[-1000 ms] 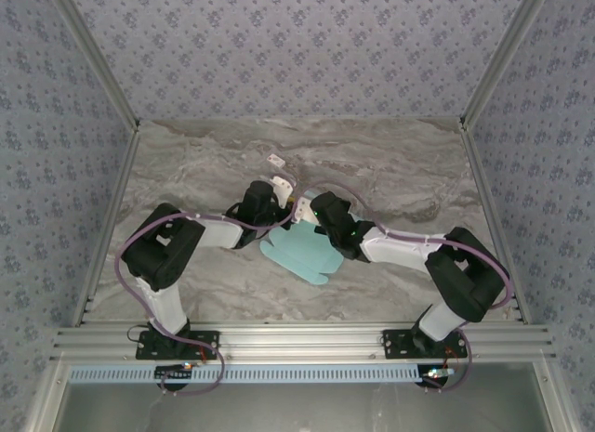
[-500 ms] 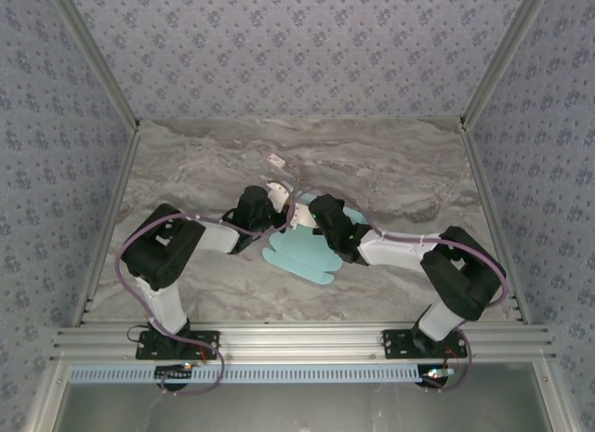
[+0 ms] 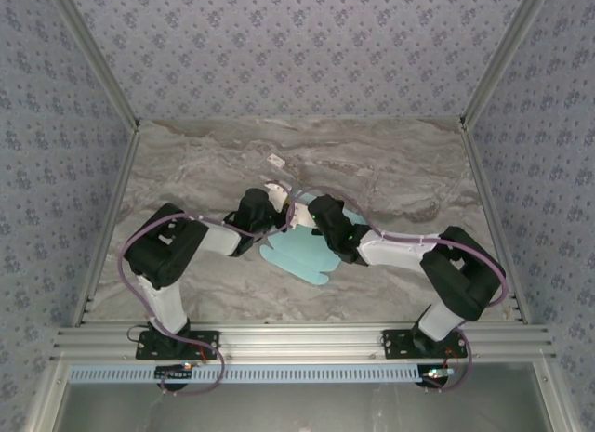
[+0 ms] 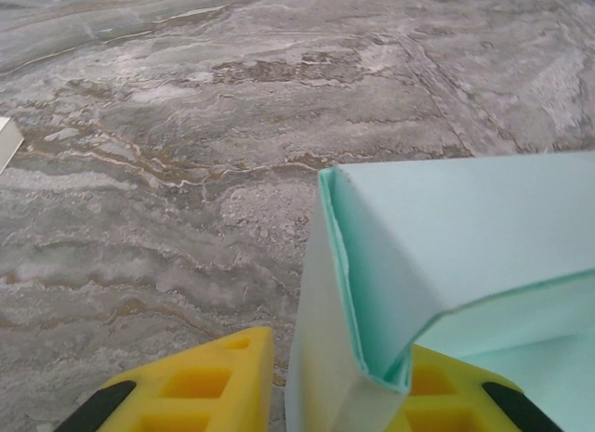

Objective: Fold the paper box

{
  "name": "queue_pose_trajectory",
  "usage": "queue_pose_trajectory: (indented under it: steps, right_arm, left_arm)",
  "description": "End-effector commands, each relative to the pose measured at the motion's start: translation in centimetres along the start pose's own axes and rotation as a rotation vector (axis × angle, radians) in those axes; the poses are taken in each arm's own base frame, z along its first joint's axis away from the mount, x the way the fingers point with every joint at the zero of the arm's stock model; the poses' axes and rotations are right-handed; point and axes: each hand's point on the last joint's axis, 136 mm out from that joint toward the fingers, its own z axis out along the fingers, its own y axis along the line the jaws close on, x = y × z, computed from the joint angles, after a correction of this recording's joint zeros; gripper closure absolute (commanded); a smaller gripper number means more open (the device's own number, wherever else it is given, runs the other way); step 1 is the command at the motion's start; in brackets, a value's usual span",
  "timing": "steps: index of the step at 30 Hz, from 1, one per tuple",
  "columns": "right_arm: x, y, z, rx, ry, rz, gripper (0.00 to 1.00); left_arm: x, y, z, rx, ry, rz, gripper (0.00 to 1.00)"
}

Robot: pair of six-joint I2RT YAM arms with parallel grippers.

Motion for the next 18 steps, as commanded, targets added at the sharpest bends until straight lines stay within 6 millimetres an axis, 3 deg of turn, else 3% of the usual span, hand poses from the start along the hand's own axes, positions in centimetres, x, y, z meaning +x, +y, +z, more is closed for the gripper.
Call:
queue_pose_trajectory:
  steps: [1,18]
  right_arm:
    - [-1.1,2.8,-1.3,-0.103,-0.052,-0.018,1.00]
    - [-3.1,4.3,-1.8,-0.150,-0.105,0.088,1.00]
  left_arm:
    - [-1.0,4.6,0.0,-0.232,-0.069,-0.088,0.78]
    - [-0.1,7.5,-1.3,-0.511,-0.143,-0.319,0.92]
